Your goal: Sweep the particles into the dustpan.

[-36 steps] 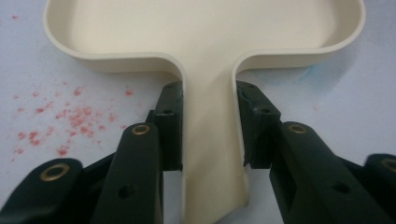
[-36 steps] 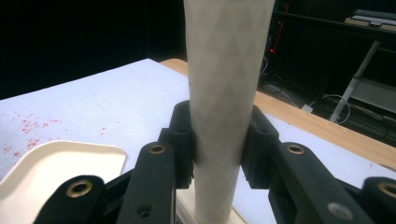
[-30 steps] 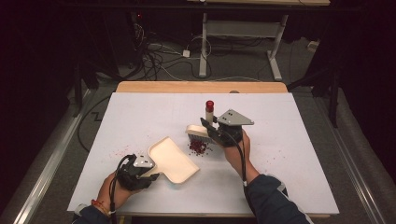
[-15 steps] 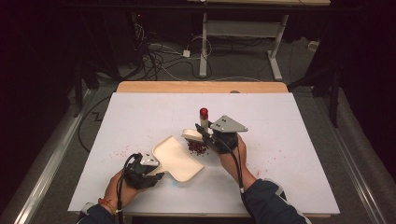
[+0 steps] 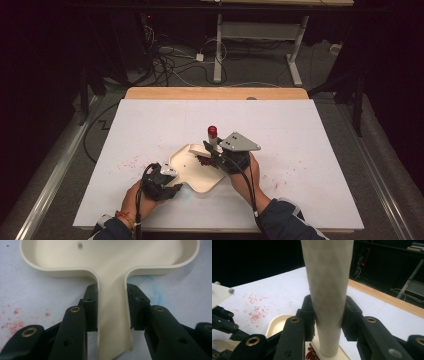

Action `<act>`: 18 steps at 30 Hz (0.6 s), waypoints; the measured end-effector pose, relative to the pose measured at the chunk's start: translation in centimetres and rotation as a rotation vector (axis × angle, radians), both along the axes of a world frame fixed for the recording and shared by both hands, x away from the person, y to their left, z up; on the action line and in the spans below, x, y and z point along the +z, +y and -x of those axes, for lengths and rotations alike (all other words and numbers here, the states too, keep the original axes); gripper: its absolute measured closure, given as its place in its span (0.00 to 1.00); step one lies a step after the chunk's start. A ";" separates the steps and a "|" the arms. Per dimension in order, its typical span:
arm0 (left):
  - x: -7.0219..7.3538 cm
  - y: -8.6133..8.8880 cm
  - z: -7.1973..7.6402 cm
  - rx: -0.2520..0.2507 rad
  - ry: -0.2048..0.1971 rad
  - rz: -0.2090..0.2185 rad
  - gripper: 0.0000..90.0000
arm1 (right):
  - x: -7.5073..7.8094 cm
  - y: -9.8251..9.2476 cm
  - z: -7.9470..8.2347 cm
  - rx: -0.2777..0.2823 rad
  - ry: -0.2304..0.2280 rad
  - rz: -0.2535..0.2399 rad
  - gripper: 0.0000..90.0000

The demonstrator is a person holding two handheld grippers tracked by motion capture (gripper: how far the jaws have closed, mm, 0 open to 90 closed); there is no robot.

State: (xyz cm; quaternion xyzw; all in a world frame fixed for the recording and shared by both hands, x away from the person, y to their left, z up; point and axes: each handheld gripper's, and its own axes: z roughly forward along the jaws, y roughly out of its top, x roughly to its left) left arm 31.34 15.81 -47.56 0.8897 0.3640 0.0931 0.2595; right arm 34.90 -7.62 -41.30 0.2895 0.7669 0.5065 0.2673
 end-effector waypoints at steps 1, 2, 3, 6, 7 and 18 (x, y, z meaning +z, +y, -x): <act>0.0 -0.1 -0.1 0.001 0.000 0.002 0.70 | 0.0 0.1 0.1 0.000 0.002 -0.005 0.77; 0.0 -0.1 -0.2 -0.002 -0.001 -0.001 0.70 | 0.1 0.1 0.3 0.001 0.004 -0.011 0.77; 0.0 -0.2 -0.2 -0.002 0.002 -0.001 0.70 | 0.2 0.1 0.4 0.009 0.005 -0.010 0.77; 0.0 -0.2 -0.3 -0.003 0.000 -0.001 0.70 | 0.3 0.4 0.8 0.017 0.005 -0.004 0.77; 0.0 -0.2 -0.4 -0.002 -0.001 0.001 0.70 | 0.3 0.5 0.9 0.022 0.003 0.002 0.77; -0.2 -0.1 -0.6 -0.012 -0.001 -0.002 0.70 | 0.2 0.9 1.5 0.050 0.001 -0.014 0.77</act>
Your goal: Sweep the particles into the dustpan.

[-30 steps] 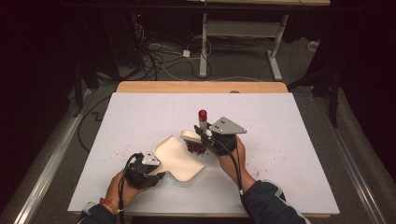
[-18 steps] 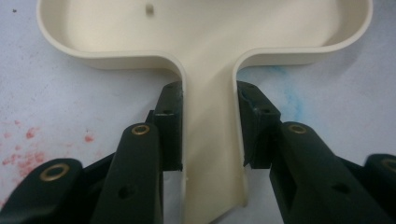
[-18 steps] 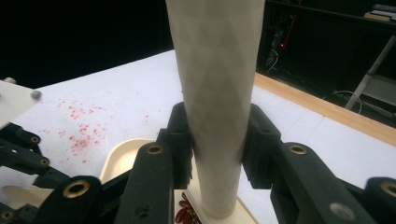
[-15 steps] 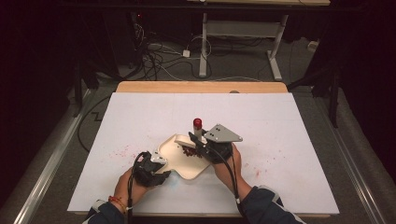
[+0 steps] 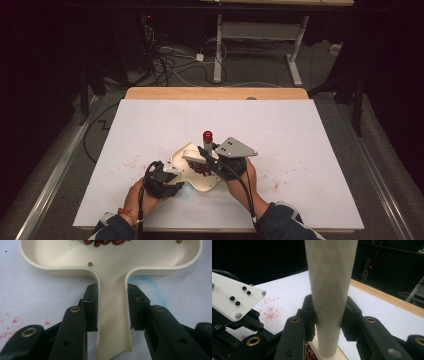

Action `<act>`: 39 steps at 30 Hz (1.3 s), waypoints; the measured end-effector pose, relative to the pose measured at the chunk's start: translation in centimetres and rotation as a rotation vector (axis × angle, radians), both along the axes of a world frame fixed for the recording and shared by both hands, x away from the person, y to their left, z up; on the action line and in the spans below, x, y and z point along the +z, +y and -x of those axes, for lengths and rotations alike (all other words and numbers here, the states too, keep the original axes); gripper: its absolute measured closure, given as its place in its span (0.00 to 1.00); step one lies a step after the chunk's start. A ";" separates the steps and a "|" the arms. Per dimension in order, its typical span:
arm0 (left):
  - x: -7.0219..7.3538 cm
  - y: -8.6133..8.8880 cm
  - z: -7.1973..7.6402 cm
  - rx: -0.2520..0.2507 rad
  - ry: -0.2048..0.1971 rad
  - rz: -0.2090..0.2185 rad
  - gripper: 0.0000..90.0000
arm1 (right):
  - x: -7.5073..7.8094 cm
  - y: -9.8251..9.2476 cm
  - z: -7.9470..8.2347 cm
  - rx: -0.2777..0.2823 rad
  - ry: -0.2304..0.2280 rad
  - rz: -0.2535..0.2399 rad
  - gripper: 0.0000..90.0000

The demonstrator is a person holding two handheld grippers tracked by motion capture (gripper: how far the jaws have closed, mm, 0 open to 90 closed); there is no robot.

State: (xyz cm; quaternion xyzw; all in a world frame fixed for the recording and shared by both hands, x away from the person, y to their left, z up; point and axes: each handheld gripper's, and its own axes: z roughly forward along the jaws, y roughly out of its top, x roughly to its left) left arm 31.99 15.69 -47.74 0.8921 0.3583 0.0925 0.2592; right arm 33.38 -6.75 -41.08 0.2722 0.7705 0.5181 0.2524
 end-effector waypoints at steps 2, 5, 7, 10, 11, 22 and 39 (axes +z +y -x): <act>0.0 0.0 0.0 -0.003 -0.002 -0.002 0.70 | 0.1 -0.3 -0.1 0.003 -0.006 -0.012 0.78; 0.0 0.0 0.0 -0.014 -0.008 -0.007 0.70 | 0.4 -0.6 -0.3 0.017 -0.016 -0.019 0.78; 0.0 0.1 0.0 -0.015 -0.006 -0.005 0.70 | 0.6 -0.9 -0.4 0.014 -0.046 -0.030 0.78; -0.1 0.1 0.0 -0.016 -0.010 -0.006 0.70 | 1.2 -1.6 -0.8 0.014 -0.059 -0.060 0.78; -0.1 0.1 0.1 -0.015 -0.010 -0.004 0.70 | 1.3 -1.8 -0.9 0.012 -0.063 -0.068 0.78; 0.0 0.9 0.9 -0.054 -0.009 -0.020 0.70 | 4.1 -6.8 -0.3 -0.034 -0.078 -0.075 0.78; 0.4 0.6 2.3 -0.112 -0.006 -0.043 0.70 | 2.1 -12.2 0.8 -0.130 -0.022 0.033 0.78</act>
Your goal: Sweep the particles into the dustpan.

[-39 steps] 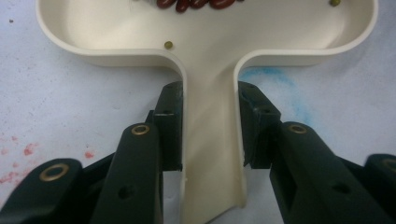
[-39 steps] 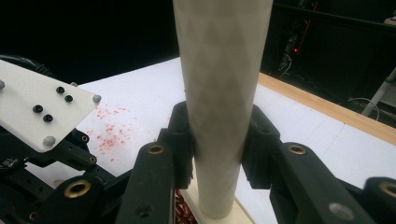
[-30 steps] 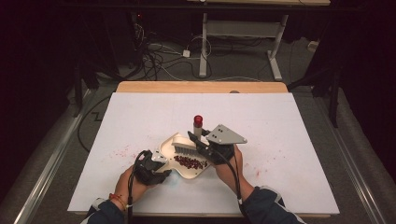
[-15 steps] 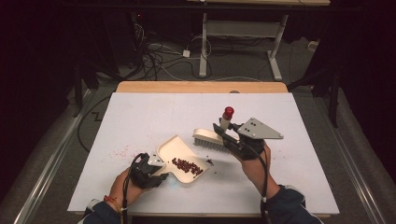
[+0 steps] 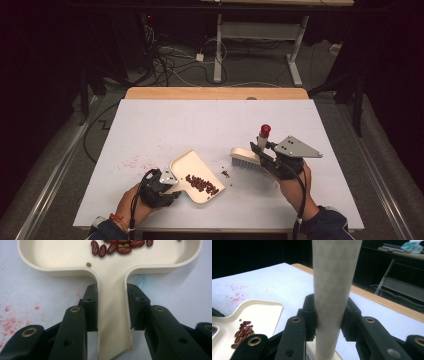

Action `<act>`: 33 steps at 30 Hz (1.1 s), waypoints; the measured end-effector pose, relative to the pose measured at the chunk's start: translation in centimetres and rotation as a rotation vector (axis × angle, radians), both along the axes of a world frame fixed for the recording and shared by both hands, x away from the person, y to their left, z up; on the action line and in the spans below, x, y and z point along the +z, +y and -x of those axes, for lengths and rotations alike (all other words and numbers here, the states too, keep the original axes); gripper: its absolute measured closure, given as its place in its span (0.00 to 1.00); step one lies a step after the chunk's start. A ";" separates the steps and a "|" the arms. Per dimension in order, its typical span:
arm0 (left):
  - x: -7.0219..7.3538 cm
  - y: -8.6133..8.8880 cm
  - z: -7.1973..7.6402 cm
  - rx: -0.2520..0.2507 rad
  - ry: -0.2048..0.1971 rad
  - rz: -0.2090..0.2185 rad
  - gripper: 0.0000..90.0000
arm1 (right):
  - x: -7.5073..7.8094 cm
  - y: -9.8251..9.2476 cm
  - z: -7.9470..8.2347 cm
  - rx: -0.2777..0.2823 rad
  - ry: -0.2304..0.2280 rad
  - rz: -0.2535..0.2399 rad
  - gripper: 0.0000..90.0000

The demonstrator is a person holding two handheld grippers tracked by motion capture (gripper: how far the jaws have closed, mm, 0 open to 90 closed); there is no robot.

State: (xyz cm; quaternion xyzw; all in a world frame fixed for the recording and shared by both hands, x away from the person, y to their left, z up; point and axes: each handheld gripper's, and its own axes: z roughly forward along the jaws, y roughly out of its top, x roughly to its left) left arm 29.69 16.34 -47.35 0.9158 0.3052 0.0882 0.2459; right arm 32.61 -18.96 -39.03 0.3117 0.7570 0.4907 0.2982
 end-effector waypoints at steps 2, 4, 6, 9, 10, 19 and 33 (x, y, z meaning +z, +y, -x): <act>0.0 0.0 0.0 -0.004 0.002 0.002 0.70 | -0.2 0.3 -0.1 0.001 0.003 0.004 0.78; 0.1 -0.1 0.1 -0.009 0.000 0.000 0.70 | -0.5 0.5 -0.1 0.001 -0.002 0.022 0.78; 0.2 -0.3 0.3 -0.016 -0.001 -0.004 0.70 | -0.8 0.8 0.0 0.007 0.003 0.028 0.78; 0.2 -0.6 0.6 -0.025 -0.003 -0.008 0.70 | -0.8 1.2 0.4 0.019 0.002 0.036 0.78; 0.2 -0.7 0.6 -0.026 -0.004 -0.011 0.70 | -0.9 1.3 0.5 0.025 0.001 0.038 0.78; 0.0 -1.1 0.1 -0.021 0.007 -0.002 0.70 | -1.0 2.5 1.2 0.051 0.006 0.041 0.78; 0.0 -1.7 -0.5 -0.015 0.017 -0.005 0.70 | -1.0 6.2 2.8 0.165 0.009 -0.004 0.78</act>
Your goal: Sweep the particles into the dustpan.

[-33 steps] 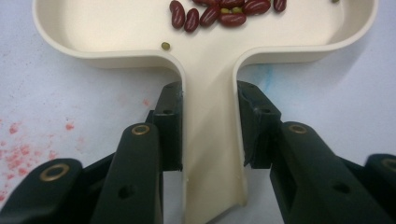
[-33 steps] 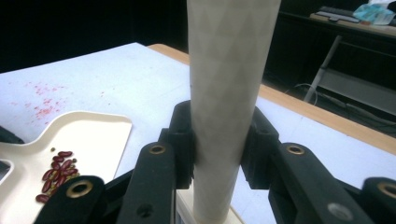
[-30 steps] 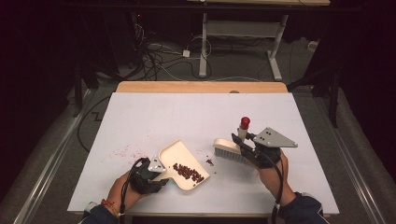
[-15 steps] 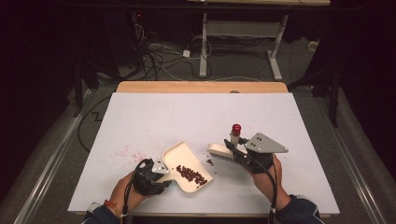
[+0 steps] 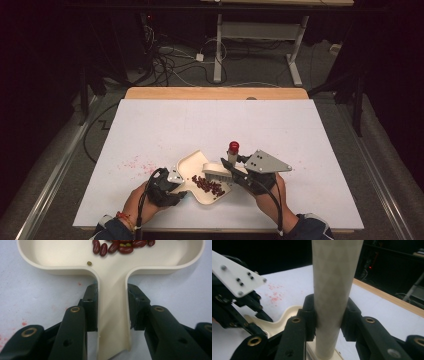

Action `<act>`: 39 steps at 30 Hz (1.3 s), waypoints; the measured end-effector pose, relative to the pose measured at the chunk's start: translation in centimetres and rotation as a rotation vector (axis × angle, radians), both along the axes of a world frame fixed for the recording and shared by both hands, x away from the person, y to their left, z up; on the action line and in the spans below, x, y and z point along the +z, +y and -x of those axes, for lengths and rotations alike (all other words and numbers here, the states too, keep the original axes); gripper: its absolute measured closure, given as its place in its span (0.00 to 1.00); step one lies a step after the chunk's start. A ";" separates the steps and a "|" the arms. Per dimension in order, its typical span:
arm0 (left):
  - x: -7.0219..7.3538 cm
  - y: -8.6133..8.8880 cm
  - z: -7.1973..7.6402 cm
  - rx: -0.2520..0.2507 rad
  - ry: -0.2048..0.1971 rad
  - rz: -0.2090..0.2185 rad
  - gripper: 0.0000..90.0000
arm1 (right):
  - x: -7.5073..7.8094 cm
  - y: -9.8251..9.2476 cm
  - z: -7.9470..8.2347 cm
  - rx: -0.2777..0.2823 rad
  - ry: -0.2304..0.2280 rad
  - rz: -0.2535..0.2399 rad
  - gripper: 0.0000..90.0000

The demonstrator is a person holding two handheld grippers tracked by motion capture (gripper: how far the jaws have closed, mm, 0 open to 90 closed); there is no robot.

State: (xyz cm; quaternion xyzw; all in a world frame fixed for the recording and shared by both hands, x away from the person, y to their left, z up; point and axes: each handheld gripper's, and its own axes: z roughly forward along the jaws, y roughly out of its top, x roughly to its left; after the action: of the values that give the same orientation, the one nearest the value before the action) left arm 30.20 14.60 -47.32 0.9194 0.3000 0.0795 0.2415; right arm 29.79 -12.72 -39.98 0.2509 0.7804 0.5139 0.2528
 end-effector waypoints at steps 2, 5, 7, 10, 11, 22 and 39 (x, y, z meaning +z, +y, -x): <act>0.0 0.0 -0.1 -0.001 0.000 -0.001 0.70 | 0.1 0.3 0.0 0.008 -0.011 -0.006 0.78; 0.0 0.0 -0.1 -0.004 0.001 0.001 0.70 | 0.5 0.3 0.1 0.017 -0.020 -0.015 0.78; 0.0 0.0 0.0 -0.006 -0.004 0.001 0.70 | 0.9 -0.3 0.2 0.010 -0.030 -0.026 0.78; 0.0 0.0 0.1 -0.006 -0.002 0.001 0.70 | 1.5 -1.8 0.4 -0.001 -0.036 -0.028 0.78; 0.0 0.0 0.0 -0.007 -0.002 0.000 0.70 | 1.7 -2.3 0.4 -0.013 -0.038 -0.029 0.78; 0.1 0.5 0.4 -0.013 -0.003 -0.006 0.70 | 1.9 -7.7 1.8 -0.062 -0.001 0.002 0.78; 0.1 0.4 0.3 -0.011 -0.002 -0.012 0.70 | 0.5 -5.8 1.2 -0.039 0.016 0.040 0.78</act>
State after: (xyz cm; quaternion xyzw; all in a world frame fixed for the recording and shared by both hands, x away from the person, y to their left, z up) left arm 29.91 14.95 -47.23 0.9224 0.2942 0.0809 0.2370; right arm 28.61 -18.48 -39.44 0.2652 0.7875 0.4911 0.2614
